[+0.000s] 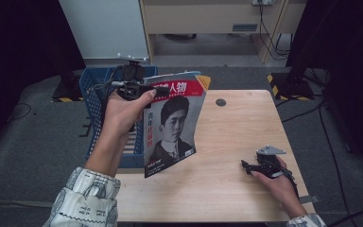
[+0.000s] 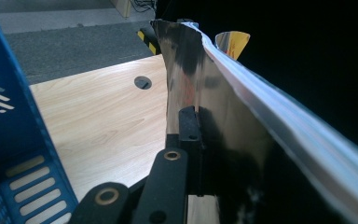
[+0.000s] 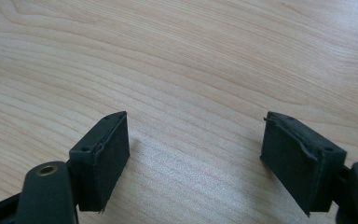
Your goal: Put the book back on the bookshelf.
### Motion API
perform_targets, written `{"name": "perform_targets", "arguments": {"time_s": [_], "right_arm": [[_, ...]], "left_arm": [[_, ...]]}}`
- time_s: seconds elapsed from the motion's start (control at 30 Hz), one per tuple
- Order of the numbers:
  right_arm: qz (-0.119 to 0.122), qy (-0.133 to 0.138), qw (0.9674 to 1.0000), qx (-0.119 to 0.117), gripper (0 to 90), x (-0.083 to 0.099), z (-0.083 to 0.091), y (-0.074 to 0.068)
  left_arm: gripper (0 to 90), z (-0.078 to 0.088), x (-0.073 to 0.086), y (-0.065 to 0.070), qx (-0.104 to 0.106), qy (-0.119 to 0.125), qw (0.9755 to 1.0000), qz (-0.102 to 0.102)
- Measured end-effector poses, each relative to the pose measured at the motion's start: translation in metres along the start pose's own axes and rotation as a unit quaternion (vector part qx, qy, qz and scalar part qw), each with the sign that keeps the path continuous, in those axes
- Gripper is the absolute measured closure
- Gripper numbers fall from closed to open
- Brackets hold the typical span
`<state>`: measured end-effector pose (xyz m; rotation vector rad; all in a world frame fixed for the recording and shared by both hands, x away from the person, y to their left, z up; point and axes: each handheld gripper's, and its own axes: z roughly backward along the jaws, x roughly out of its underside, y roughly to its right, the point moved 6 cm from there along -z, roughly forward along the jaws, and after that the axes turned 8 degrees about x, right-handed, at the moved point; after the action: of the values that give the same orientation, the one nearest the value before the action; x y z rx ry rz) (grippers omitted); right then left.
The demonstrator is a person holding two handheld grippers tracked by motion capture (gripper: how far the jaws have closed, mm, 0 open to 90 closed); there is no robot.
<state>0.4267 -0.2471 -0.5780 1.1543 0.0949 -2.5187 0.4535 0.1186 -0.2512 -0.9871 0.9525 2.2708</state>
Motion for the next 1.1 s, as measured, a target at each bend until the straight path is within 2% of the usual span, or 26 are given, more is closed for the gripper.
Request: {"name": "perform_targets", "arguments": {"time_s": [0.57,1.1], "right_arm": [[0.002,0.001,1.0000,0.000,23.5,0.000,0.000,0.000],[0.003,0.001,1.0000,0.000,23.4,0.000,0.000,0.000]], "left_arm": [[86.4,0.033,0.004,-0.021,-0.026,0.019,0.9994,0.017],[86.4,0.064,0.010,-0.046,-0.049,0.041,0.9972,0.038]]}}
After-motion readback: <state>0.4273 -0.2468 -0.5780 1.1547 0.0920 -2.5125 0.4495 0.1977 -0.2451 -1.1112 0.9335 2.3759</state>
